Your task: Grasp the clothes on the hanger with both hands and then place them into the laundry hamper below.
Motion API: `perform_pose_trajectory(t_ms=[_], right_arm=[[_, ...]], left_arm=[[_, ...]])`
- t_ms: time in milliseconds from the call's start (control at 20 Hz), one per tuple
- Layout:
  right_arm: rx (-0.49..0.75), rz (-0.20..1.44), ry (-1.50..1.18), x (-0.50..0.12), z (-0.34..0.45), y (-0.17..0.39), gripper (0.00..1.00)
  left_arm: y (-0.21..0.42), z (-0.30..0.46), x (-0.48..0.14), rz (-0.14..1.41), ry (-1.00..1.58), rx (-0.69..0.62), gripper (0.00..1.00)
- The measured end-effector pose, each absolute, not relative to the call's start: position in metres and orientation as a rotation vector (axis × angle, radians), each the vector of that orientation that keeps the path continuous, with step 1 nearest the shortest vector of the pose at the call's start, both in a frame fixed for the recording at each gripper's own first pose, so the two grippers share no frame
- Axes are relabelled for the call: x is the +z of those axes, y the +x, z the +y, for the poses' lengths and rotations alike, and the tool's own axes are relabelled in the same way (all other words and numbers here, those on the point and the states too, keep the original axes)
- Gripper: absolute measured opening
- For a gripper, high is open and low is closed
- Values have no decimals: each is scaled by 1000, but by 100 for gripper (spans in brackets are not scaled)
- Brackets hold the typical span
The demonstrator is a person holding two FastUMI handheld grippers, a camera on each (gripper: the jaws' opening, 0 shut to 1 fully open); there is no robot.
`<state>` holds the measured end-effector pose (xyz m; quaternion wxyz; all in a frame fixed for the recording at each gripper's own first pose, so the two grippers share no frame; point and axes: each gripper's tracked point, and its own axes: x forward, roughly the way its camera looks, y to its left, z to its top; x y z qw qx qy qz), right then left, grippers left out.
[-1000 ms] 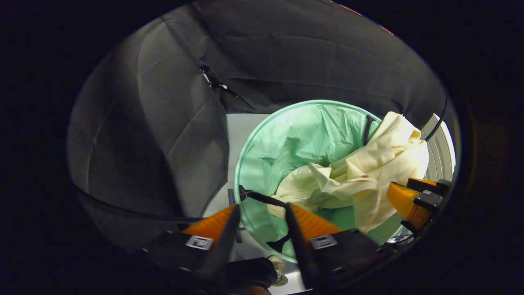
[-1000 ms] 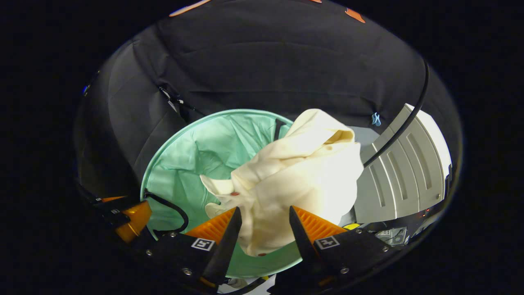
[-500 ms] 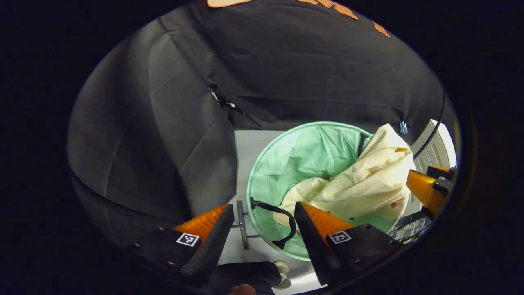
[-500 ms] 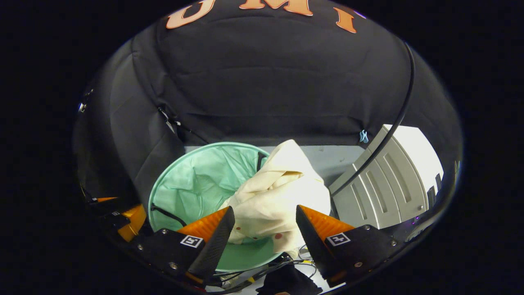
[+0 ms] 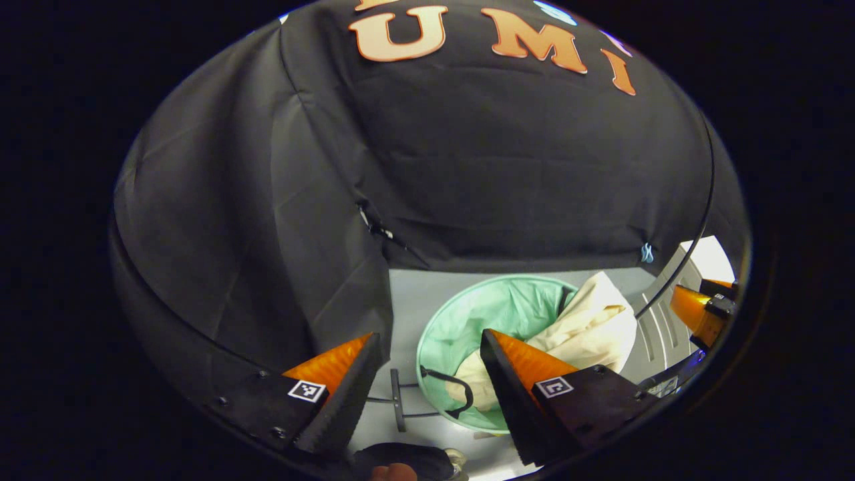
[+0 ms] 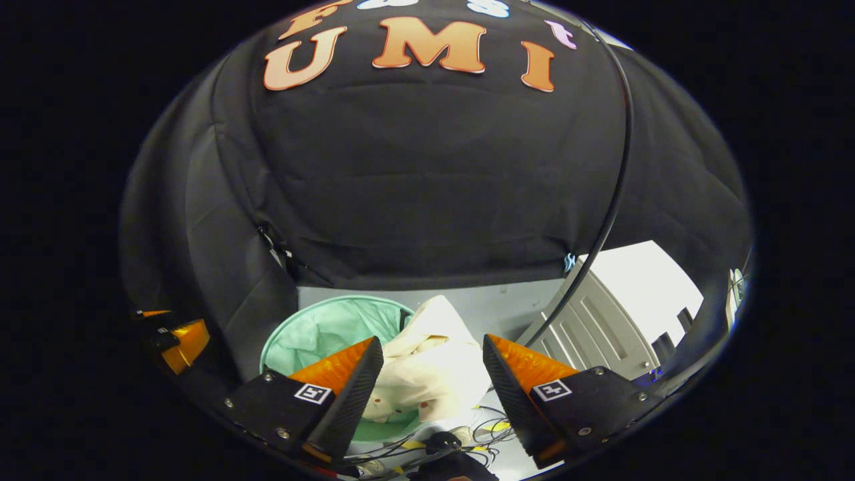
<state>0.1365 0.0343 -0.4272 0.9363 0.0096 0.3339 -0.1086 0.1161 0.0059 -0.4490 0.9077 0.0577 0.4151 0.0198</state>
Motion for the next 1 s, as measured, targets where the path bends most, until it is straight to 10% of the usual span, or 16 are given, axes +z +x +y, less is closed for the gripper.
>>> perform_pose_trajectory(t_ms=[1000], right_arm=[[-236, 177, 15, -139, 0, 86, 94]], left_arm=[[131, -33, -103, 233, 86, -43, 94]])
